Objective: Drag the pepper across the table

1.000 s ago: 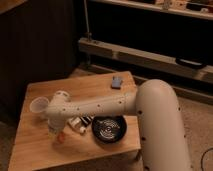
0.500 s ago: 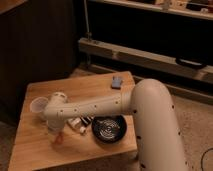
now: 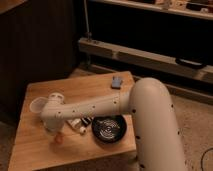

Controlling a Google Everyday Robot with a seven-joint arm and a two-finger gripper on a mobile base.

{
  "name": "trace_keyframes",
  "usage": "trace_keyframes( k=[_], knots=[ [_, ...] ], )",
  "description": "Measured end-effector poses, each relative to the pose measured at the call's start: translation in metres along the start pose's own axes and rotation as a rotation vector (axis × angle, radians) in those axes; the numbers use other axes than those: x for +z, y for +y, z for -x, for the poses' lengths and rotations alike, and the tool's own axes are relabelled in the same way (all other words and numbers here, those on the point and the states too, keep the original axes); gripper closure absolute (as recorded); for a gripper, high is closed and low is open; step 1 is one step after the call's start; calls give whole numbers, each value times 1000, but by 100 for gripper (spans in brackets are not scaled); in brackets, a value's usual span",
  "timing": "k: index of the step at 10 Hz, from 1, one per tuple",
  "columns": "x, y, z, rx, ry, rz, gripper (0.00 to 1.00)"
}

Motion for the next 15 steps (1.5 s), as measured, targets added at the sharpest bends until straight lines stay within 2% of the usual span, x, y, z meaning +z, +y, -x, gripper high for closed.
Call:
trace_keyframes(
  k=[7, 8, 10, 15],
  knots=[
    [-1, 10, -19, 5, -5, 27, 48],
    [-1, 11, -20, 6, -6, 29, 51],
    [2, 15, -23, 9, -14, 37, 67],
    [6, 21, -25, 21, -27, 44, 69]
  ],
)
